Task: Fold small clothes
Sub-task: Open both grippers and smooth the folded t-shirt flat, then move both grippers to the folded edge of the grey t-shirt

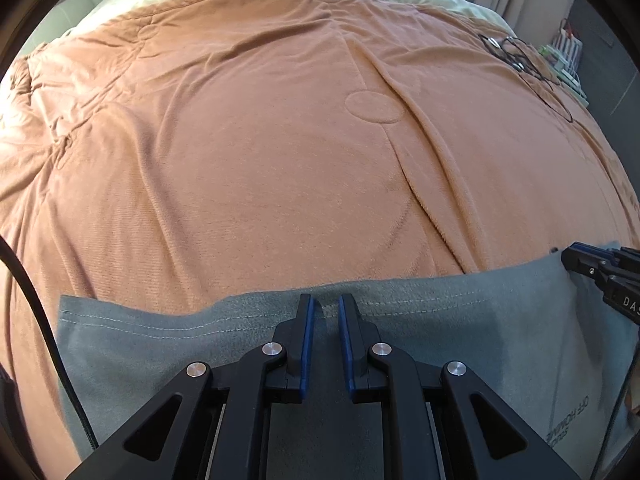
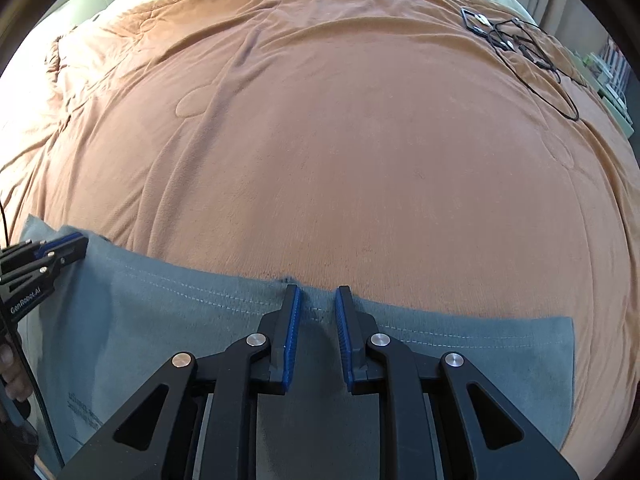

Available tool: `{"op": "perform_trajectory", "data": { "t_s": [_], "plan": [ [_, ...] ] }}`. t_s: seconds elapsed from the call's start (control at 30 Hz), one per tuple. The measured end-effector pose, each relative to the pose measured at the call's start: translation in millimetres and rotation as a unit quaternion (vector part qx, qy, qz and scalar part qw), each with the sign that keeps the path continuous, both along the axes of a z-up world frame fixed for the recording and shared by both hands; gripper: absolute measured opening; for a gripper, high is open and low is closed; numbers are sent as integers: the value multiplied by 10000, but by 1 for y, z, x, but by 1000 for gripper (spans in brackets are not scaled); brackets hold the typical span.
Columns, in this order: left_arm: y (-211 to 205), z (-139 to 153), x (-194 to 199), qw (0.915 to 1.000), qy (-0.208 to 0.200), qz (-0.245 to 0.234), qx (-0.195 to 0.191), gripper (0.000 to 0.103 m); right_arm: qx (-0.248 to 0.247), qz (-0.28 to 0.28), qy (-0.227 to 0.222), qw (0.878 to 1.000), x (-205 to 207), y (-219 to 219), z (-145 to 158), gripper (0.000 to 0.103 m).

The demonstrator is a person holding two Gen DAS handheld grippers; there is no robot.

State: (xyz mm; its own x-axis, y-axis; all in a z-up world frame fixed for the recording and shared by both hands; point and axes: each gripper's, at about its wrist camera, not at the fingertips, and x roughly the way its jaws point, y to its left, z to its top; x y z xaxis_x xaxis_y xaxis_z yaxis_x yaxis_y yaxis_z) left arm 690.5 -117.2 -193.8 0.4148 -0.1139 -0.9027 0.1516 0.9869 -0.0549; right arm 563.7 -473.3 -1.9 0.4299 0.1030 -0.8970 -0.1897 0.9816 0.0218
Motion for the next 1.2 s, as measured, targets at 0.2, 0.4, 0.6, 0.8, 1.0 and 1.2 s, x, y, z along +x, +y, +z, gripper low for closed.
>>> {"op": "perform_trajectory", "data": {
  "t_s": [0.2,0.4,0.6,0.8,1.0,1.2],
  "plan": [
    [16,27,-19,9997,-174,12,-144,16,350,90,-46,9993,-23,-15,31,16],
    [31,43,-48,9998,-101,-19,-198,16,318,267,23,9991,-60,-33,48,34],
    [33,42,-84,9995,121,-190,-235,23,159,449,273,9985,-91,-51,56,34],
    [29,29,-121,9991,166,-385,-66,56,94,596,443,9972,-121,-63,50,59],
    [27,11,-154,9976,383,-562,152,56,-115,813,557,9951,-159,-71,31,62],
    [38,6,-184,9970,332,-572,393,58,-444,832,524,9942,-193,-82,14,62]
  ]
}}
